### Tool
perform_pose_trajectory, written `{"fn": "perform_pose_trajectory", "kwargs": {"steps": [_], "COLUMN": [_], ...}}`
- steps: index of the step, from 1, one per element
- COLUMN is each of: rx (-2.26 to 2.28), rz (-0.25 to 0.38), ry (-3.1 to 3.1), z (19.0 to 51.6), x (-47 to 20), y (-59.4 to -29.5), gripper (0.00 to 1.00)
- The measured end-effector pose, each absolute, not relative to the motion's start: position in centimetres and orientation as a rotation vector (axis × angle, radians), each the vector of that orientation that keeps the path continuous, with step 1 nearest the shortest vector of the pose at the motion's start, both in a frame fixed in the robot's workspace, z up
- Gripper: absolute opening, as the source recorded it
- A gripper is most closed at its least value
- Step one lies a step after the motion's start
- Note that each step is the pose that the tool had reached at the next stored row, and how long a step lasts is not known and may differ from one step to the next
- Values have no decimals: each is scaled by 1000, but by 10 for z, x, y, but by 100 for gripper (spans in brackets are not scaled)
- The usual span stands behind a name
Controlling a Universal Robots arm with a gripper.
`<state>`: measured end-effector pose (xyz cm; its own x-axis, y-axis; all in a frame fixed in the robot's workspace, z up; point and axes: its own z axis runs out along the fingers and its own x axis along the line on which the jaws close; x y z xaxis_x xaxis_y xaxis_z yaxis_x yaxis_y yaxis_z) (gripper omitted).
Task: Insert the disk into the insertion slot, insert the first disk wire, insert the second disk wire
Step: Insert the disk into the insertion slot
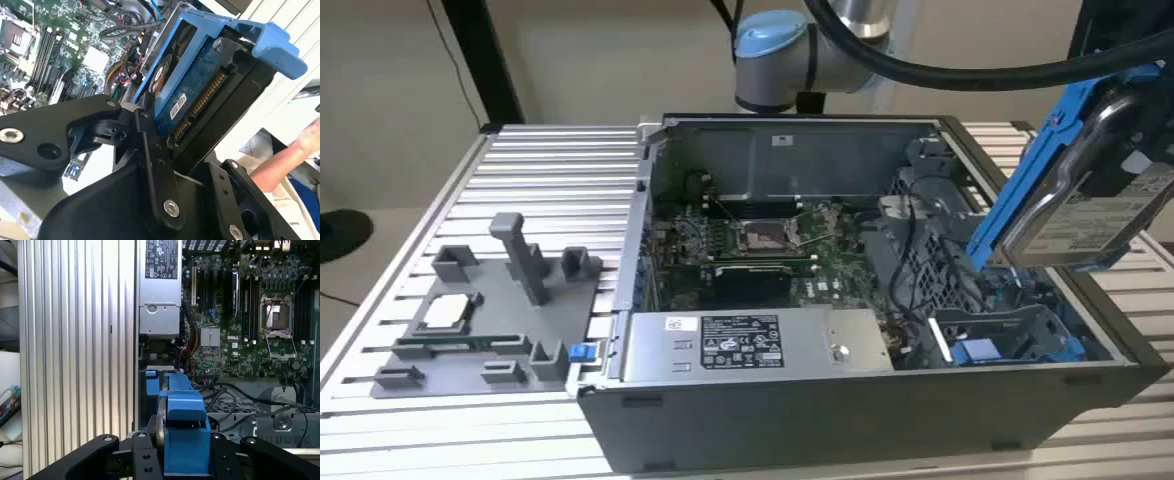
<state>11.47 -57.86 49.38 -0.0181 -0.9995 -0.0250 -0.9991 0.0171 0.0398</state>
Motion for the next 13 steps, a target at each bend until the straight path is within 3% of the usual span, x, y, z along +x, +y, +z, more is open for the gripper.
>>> {"fn": "perform_pose_trajectory", "kwargs": {"steps": [13], "rx": [2194], "rz": [-72], "ry": [-2233], "z": [493], "x": [115], "y": [-580], "gripper": [0]}}
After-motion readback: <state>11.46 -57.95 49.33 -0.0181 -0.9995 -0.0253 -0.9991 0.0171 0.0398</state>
